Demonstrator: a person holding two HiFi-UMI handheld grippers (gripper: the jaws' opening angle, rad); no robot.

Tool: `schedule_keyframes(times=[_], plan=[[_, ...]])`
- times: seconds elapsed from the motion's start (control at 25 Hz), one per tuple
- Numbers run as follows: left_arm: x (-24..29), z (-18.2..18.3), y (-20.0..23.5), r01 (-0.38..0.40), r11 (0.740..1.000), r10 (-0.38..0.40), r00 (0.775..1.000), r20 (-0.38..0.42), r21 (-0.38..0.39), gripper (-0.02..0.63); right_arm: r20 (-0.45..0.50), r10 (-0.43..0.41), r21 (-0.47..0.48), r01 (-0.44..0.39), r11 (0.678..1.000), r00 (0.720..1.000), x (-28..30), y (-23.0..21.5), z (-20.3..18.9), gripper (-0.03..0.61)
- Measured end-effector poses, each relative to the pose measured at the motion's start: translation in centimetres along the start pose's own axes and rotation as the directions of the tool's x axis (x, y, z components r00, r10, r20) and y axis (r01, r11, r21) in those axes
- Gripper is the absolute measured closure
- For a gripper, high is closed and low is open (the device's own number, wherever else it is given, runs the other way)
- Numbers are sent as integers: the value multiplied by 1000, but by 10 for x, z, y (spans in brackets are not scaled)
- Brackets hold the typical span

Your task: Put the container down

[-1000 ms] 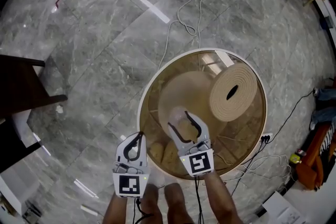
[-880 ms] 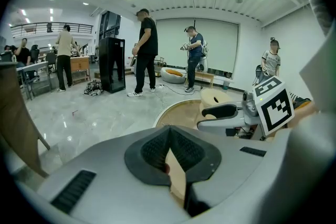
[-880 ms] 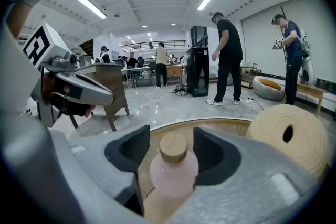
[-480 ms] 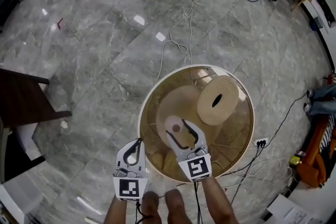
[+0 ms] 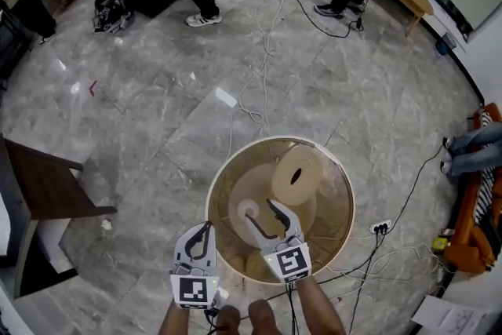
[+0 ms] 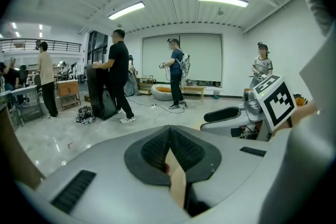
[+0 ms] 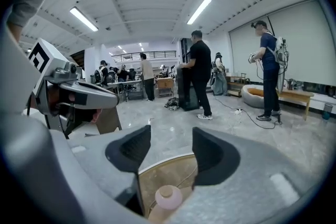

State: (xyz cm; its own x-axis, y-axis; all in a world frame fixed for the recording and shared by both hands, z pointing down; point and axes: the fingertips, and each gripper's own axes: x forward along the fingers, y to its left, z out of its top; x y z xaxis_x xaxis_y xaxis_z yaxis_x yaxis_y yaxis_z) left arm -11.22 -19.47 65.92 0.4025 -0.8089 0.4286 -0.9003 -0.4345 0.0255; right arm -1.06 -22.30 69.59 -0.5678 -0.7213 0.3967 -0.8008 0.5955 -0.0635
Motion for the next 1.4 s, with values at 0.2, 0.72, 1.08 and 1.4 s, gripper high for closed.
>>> schedule_keyframes(times=[0.2,0.72,1.08,1.4], plan=[[-22,51,-13,19,999,-21,999,50,30,595,51,-56,-6,57,998,997,-38,-8,48,335],[-102,166,-50,79,985,-102,984,145,154,596,97,-222,-30,226,974,970,-156,-5,156,424],[-164,202,-78,109,965,-150,976,159,240,595,165,-318,20,319,948,934,-251,15,204,493],[-212,214,-93,110,961,-158,972,176,254,595,204,-416,37,418,908,886,-324,31,217,545]])
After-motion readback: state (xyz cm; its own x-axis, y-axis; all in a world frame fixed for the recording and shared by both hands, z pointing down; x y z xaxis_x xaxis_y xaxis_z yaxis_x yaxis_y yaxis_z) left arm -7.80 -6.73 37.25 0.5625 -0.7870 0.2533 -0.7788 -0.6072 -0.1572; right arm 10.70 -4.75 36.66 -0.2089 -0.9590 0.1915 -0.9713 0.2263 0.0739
